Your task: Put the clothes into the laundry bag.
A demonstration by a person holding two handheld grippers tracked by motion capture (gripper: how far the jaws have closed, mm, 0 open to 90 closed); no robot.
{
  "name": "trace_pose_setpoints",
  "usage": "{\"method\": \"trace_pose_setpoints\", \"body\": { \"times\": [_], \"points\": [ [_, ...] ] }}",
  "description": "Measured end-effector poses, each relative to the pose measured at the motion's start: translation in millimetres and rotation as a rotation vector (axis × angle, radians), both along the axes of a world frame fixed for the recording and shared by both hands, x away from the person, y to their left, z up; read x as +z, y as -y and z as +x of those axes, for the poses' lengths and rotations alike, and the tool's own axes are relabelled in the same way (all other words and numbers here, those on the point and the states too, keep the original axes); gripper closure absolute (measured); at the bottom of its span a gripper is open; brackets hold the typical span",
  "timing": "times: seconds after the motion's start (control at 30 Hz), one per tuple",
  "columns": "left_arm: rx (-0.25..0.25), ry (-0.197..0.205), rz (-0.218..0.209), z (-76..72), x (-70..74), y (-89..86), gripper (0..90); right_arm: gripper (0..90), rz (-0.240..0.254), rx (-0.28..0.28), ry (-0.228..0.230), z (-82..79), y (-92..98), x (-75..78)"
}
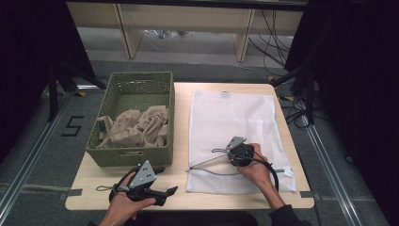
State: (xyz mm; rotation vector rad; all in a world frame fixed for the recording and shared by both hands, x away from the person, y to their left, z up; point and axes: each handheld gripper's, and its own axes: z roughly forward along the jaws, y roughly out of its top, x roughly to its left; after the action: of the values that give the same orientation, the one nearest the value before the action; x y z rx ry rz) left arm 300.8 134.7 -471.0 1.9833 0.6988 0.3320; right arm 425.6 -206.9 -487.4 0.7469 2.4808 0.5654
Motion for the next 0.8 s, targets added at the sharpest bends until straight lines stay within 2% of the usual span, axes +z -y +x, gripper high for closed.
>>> {"method": "trace_pose_setpoints", "body": {
  "times": [0.03,0.07,0.1,0.13,0.27,0.4,0.43,0.5,0.6,0.7,0.73,0.8],
  "points": [
    [-0.004,0.005,0.021,0.9,0.3,-1.1,20.7,68.1,0.022,-0.037,-0.015,0.7,5.4,0.3],
    [-0.002,0.003,0.011,0.6,0.0,-0.4,20.8,68.1,0.031,-0.040,-0.019,2.7,9.4,0.7],
    [-0.005,0.005,0.021,0.9,0.2,-1.0,20.8,68.6,0.027,-0.025,-0.015,5.3,12.5,0.9],
    [0.001,-0.001,-0.012,-0.1,-0.2,0.9,20.8,68.7,0.039,-0.041,-0.024,5.2,13.6,0.5],
    [0.004,0.001,-0.010,0.1,-0.1,0.4,21.0,67.7,0.061,-0.062,-0.035,7.1,20.7,1.3],
    [-0.005,0.012,0.005,1.1,0.5,-0.8,21.1,66.2,0.045,-0.073,-0.031,8.5,26.7,2.1],
    [-0.001,0.006,-0.003,0.5,0.3,-0.2,21.1,65.8,0.040,-0.064,-0.040,10.9,31.2,2.8],
    [-0.002,0.007,-0.002,0.6,0.4,-0.3,21.2,65.3,0.041,-0.092,-0.042,10.6,35.2,3.4],
    [-0.001,0.008,0.005,1.0,0.5,-0.8,21.3,65.4,0.028,-0.086,-0.040,12.3,39.8,4.6],
    [0.003,0.000,-0.003,0.8,0.1,-0.1,21.4,68.5,0.043,-0.108,-0.048,13.3,45.4,4.0],
    [-0.005,0.008,0.003,1.5,0.3,-0.4,21.5,73.2,0.042,-0.078,-0.048,14.8,45.6,3.6],
    [-0.018,0.015,0.005,2.7,0.2,-0.7,21.7,75.2,0.043,-0.069,-0.055,14.6,42.6,3.7]
  ]
}}
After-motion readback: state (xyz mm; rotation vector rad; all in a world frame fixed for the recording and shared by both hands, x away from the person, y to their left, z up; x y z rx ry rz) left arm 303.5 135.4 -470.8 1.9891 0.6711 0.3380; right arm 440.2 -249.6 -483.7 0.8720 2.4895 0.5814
